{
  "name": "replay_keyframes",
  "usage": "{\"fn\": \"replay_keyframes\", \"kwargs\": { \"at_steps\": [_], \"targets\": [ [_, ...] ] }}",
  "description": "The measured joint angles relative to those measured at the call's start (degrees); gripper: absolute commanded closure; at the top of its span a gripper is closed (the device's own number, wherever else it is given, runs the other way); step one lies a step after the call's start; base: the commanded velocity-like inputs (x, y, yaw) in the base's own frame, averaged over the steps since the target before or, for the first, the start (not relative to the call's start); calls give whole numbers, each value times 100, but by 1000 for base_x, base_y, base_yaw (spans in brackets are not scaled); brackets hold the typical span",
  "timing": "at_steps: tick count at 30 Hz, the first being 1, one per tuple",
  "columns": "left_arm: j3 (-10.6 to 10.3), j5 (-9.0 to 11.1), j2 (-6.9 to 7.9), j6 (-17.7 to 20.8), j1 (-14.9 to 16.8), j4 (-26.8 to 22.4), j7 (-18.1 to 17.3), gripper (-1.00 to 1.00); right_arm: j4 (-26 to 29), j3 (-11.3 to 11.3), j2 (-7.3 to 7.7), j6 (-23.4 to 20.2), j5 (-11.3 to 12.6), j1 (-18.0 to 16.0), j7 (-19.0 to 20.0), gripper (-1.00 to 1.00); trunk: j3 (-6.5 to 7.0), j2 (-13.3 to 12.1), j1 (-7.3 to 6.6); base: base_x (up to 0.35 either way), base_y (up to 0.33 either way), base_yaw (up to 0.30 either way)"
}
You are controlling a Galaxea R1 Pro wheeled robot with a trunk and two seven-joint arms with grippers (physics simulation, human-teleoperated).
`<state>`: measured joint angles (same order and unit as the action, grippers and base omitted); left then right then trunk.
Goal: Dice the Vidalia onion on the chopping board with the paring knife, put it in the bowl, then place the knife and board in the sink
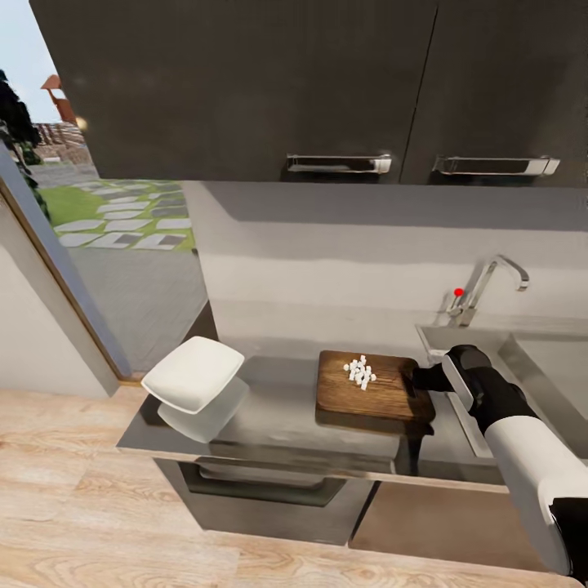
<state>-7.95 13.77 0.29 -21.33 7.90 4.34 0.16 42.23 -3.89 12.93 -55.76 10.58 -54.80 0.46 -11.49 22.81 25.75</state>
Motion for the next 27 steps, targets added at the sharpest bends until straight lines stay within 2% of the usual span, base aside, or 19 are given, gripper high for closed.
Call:
{"fn": "replay_keyframes", "kwargs": {
  "at_steps": [27],
  "targets": [
    [0,1,0,-1,0,1,8,-100,9,-9,-10,6,-2,1,0,100,244,-1,0,-7,15,0]
  ]
}}
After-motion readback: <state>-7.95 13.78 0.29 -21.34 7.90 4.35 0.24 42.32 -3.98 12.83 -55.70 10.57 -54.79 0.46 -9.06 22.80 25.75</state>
